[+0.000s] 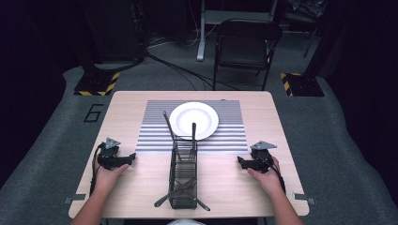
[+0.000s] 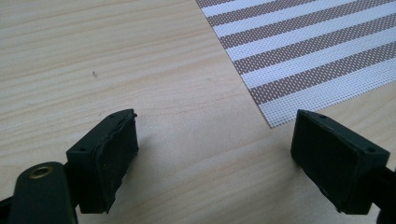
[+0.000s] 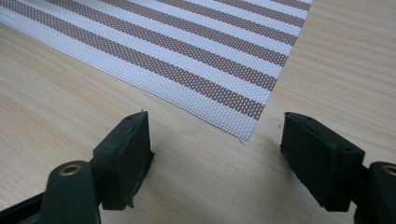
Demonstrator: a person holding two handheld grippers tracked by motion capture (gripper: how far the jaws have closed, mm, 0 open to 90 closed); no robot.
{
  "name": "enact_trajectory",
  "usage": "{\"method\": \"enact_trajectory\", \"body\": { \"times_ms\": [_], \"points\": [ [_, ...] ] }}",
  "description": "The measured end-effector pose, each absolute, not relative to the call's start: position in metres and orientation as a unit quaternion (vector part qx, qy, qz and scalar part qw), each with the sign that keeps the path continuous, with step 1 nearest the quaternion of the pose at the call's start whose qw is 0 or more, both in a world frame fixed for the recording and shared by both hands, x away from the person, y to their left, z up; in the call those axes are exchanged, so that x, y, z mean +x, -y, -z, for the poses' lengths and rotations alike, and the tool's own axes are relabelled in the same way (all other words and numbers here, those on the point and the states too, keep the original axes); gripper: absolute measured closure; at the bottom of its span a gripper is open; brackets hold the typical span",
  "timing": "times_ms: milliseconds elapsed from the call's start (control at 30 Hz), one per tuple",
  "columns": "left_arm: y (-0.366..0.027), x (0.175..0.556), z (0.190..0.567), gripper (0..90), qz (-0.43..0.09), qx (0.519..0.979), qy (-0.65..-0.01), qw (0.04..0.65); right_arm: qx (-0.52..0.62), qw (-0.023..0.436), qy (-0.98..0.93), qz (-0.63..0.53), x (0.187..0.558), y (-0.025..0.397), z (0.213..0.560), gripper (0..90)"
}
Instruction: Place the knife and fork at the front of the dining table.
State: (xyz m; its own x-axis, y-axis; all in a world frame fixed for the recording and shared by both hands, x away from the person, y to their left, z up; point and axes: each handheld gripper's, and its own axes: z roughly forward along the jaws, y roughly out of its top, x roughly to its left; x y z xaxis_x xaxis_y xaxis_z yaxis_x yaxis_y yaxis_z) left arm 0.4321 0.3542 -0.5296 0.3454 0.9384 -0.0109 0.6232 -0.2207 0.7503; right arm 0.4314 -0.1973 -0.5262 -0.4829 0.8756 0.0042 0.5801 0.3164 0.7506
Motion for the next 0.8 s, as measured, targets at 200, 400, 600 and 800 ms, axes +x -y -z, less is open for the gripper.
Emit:
{"method": "enact_trajectory", "body": {
  "times_ms": [200, 400, 600, 800],
  "points": [
    [-0.354, 0.433, 0.529, 14.6, -0.229, 0.748, -0.523, 0.337, 0.465, 0.21, -0.782, -0.358, 0.43, 0.198, 0.526, 29.5],
    [-0.354, 0.433, 0.529, 14.7, -0.23, 0.747, -0.524, 0.337, 0.463, 0.204, -0.787, -0.352, 0.429, 0.197, 0.523, 39.5],
    [-0.354, 0.432, 0.529, 14.6, -0.228, 0.749, -0.522, 0.338, 0.454, 0.198, -0.797, -0.345, 0.428, 0.19, 0.519, 43.7],
    [-0.353, 0.433, 0.529, 14.6, -0.23, 0.747, -0.522, 0.34, 0.433, 0.193, -0.808, -0.349, 0.421, 0.178, 0.506, 45.5]
  ]
}}
